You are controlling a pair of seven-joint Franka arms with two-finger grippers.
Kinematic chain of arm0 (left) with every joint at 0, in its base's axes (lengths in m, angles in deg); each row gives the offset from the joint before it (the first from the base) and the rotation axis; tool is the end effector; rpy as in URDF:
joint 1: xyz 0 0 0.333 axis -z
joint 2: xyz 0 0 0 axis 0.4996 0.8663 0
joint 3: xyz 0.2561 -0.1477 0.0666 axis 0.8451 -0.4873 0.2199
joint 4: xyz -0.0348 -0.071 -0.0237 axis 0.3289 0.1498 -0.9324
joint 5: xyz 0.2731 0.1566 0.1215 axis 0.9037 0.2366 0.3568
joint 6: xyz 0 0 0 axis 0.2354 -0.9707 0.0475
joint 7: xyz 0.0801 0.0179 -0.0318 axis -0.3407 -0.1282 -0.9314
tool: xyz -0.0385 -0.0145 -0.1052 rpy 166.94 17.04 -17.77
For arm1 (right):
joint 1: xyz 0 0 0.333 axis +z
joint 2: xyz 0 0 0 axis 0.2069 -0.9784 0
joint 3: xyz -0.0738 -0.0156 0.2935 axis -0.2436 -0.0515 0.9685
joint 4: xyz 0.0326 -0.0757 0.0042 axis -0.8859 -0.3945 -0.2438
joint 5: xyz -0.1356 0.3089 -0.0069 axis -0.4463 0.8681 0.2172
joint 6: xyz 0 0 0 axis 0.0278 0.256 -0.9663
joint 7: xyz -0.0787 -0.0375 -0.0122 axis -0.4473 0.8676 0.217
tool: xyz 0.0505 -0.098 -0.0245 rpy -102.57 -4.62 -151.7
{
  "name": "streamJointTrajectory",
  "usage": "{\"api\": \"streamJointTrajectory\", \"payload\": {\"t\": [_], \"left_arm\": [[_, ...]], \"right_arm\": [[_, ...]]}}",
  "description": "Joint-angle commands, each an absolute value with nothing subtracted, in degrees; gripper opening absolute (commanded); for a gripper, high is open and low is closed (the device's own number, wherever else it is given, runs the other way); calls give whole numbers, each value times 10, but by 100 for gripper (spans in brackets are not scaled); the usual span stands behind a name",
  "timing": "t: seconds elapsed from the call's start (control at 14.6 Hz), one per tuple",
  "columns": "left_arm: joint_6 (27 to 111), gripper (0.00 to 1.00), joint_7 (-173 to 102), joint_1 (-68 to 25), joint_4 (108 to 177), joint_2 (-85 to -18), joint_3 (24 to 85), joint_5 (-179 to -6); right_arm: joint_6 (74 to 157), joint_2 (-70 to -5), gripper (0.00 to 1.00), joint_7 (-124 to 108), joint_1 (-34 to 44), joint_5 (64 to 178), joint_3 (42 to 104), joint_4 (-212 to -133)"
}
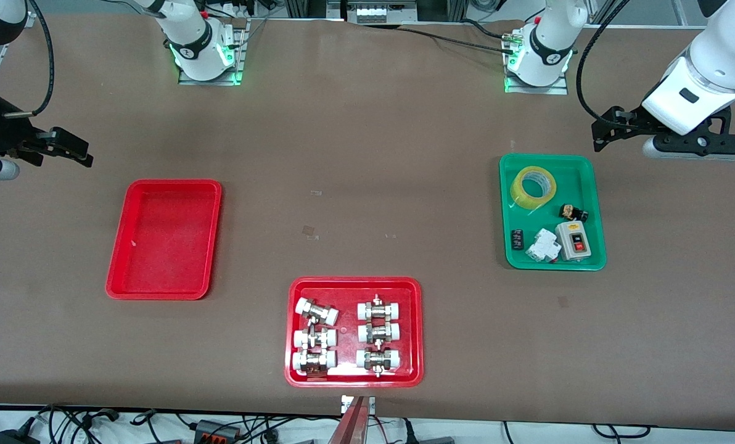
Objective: Left arm passes tape to right arm into tray
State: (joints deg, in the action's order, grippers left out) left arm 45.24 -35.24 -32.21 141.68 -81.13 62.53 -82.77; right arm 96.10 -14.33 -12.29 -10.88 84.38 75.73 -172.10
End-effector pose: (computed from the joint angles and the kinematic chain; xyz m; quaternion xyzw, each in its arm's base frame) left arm 0.4754 -0.0692 0.5820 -0.9997 0.0160 0.0106 0.0142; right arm 0.5016 -0.0119 0.5569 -0.9998 0.0087 0.0165 0.0064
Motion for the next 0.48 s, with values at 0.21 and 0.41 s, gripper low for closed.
{"api": "streamJointTrajectory", "payload": {"t": [0.21,0.41], "left_arm": [[443,100,-338,-327,1408,-808,625,-840],[443,100,-338,-327,1407,-808,625,-841]], "right_arm": [[958,-118,100,-114,-113,839,758,-1737],[959,-120,100,-114,-111,838,760,-1737]]}}
